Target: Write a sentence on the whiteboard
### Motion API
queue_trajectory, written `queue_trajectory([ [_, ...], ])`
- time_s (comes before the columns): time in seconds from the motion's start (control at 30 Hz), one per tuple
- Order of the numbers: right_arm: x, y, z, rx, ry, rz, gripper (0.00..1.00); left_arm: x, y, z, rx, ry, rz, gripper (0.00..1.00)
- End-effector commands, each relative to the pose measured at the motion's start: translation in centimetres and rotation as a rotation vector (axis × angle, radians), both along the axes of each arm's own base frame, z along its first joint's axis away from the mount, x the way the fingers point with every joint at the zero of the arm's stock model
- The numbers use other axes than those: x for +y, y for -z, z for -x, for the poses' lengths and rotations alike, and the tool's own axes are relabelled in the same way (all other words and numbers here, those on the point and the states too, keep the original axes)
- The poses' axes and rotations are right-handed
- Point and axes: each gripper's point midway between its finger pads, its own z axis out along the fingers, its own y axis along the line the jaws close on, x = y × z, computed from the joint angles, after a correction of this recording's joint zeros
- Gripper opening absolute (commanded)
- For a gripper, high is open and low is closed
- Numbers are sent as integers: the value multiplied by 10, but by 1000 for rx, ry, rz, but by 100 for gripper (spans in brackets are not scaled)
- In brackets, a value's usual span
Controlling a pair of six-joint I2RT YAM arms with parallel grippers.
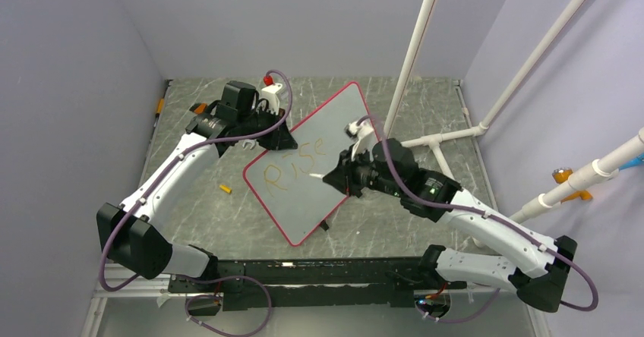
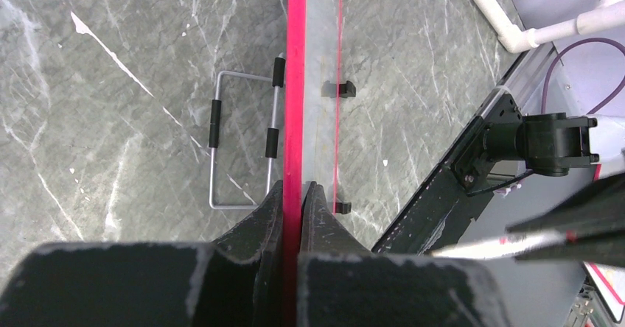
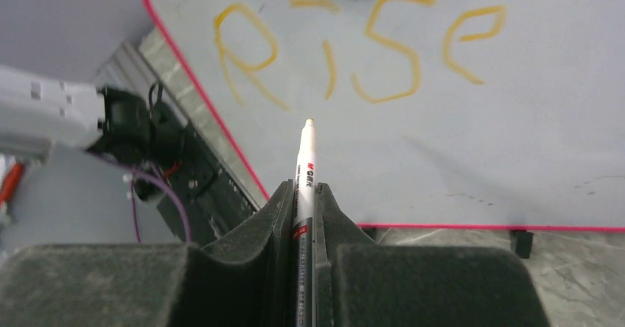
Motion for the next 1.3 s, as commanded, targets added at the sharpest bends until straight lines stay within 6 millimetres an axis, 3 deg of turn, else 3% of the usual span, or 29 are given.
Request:
queue_trajectory([
  [0.0,21,-1,20,-107,-119,25,0,63,32,-62,-159,-293,-325,0],
  [0.4,49,50,57,-123,-187,108,0,64,34,-63,-150,-295,-322,0],
  [0.83,71,87,63,-133,-96,170,0,57,28,-59,-154,-265,-288,0],
  [1.27,77,104,64,-127,-77,189,0,55,25,-56,-157,-255,-273,0],
])
